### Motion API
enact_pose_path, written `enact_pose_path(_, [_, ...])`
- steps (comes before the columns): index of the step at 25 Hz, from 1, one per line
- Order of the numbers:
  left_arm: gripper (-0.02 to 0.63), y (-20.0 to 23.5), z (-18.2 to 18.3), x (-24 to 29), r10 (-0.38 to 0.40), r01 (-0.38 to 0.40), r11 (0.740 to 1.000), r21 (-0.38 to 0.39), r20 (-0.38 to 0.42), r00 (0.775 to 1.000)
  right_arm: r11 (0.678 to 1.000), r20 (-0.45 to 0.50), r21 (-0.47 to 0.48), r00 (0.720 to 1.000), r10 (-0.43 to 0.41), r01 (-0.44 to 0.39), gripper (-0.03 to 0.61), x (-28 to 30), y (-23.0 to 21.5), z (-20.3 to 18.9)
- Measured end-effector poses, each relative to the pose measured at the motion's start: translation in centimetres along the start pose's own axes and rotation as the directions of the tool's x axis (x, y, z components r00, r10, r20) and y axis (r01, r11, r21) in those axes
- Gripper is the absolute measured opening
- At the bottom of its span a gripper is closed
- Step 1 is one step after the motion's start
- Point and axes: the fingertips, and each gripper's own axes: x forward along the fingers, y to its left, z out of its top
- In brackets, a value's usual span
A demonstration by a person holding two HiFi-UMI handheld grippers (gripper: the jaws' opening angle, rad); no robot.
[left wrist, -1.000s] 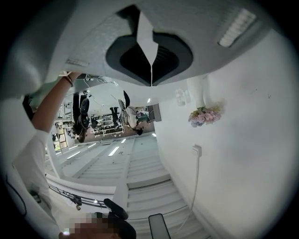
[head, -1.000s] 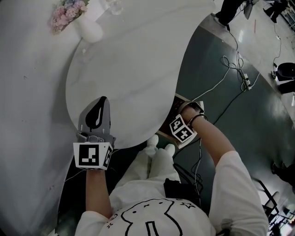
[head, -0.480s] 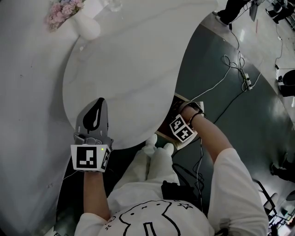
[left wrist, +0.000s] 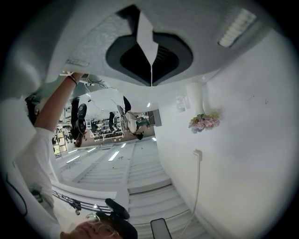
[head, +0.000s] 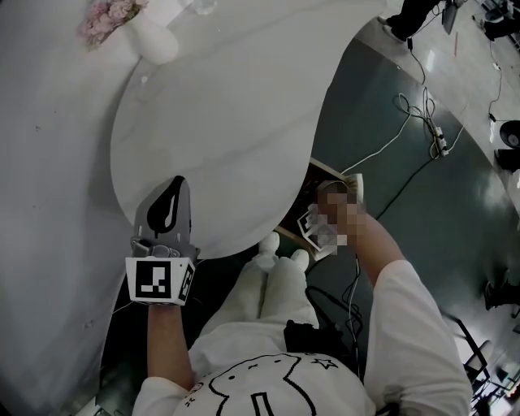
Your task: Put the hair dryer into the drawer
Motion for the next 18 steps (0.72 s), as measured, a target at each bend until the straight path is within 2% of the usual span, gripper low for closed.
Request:
enact_pose_path(10, [0.02, -2.4, 1.9, -1.3, -0.037, 0.038, 0.999, -0.018, 0.054, 0.998, 0.971, 0.022, 0.235, 0.998, -0.051, 0.045, 0.356, -4.6, -0.3, 0.7])
enact_pose_path(18, [0.02, -3.9, 4.8, -2.9, -0.057, 0.063, 0.997, -0.043, 0.119, 0.991, 0.912, 0.018, 0.404, 0.996, -0.086, 0.071, 0.354, -9.1, 1.0, 1.4])
